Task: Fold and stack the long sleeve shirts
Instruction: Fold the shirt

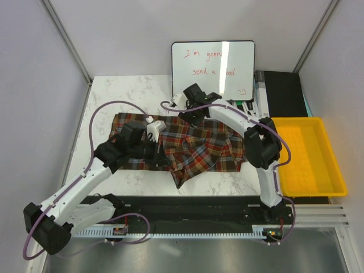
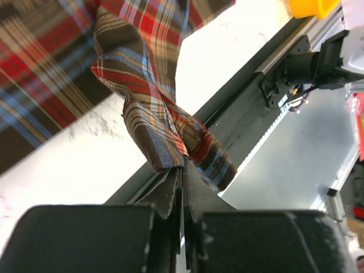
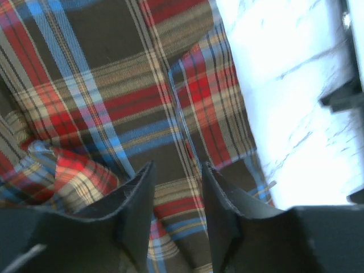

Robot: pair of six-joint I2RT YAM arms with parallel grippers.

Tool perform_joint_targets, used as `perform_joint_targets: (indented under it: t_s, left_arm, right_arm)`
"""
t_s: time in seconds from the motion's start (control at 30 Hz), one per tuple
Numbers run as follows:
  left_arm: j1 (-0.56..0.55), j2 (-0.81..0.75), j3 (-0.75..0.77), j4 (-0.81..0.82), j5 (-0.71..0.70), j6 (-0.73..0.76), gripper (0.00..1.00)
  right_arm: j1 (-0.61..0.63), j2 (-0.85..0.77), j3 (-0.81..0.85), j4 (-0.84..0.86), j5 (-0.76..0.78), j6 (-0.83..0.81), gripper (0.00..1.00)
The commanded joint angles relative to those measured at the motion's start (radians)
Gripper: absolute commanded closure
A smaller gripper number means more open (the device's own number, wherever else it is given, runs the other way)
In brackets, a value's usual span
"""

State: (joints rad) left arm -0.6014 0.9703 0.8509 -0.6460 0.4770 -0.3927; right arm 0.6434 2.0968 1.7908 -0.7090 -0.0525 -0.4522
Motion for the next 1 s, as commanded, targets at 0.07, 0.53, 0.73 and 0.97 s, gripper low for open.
perform_joint_targets:
  t_s: [0.07,0.53,0.73,0.97]
  left_arm:
    - [0.005,0.097,0.12,-0.152,0.124,0.208,0.98]
    - [0.049,0.218,0.421,-0.181,-0.06,0.613,0.98]
    - [0.239,0.386,0.706,-0.251,0.056,0.675,0.98]
    - [0.247,0.665,1.084,-0.186,0.222,0.395,0.98]
  right_arm:
    - [-0.074,-0.026,0.082,-0.107,-0.269,-0.073,0.53]
    - [-0.25,-0.015,0.115,-0.33,-0.448,0.0,0.5]
    - [-0.431,-0.092,0.065,-0.343,-0.524,0.038,0.5]
    - [-0.536,-0.126,0.067,-0.328,-0.564,0.089,0.51]
